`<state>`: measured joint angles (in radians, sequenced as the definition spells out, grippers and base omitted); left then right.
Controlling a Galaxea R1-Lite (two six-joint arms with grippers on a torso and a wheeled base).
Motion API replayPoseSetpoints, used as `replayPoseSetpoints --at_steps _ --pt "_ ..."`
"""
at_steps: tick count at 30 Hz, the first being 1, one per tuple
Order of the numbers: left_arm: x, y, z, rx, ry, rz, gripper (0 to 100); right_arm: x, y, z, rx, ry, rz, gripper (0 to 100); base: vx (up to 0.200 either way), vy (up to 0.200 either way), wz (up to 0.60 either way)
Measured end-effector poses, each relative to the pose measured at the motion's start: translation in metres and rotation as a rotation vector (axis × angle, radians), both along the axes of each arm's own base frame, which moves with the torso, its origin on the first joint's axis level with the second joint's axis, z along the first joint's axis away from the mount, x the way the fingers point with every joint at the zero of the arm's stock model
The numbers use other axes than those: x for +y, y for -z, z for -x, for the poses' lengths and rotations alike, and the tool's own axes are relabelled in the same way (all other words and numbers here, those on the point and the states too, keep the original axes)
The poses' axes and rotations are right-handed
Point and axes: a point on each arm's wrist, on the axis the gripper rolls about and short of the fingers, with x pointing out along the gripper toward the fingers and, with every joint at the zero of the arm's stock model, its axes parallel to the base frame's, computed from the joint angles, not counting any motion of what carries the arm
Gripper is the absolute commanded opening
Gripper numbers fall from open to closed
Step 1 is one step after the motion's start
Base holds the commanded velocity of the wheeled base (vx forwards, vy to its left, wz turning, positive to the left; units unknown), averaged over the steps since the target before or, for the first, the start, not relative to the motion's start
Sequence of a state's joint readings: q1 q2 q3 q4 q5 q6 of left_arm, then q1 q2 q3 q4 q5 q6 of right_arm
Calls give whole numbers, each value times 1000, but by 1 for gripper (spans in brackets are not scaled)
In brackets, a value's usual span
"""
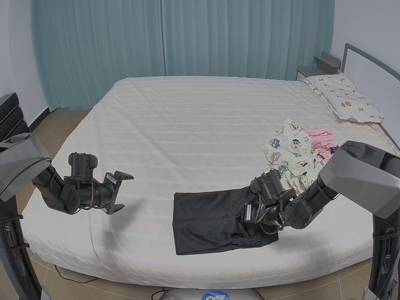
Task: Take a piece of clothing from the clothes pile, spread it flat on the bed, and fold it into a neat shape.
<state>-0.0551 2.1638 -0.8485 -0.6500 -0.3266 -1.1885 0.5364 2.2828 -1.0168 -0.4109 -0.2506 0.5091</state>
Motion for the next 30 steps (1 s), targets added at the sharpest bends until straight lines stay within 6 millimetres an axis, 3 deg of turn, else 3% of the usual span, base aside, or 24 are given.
replayPoseSetpoints --at_steps 13,23,24,30 --pt "0 0 0 0 0 0 100 -62 -4 26 35 58 -58 0 0 0 0" --pt "0 0 0 0 0 0 100 -94 15 39 66 99 -81 0 0 0 0" --pt "0 0 0 0 0 0 100 -96 17 41 68 103 -81 100 0 0 0" --pt "0 0 0 0 0 0 100 -103 22 41 51 115 -108 100 0 0 0"
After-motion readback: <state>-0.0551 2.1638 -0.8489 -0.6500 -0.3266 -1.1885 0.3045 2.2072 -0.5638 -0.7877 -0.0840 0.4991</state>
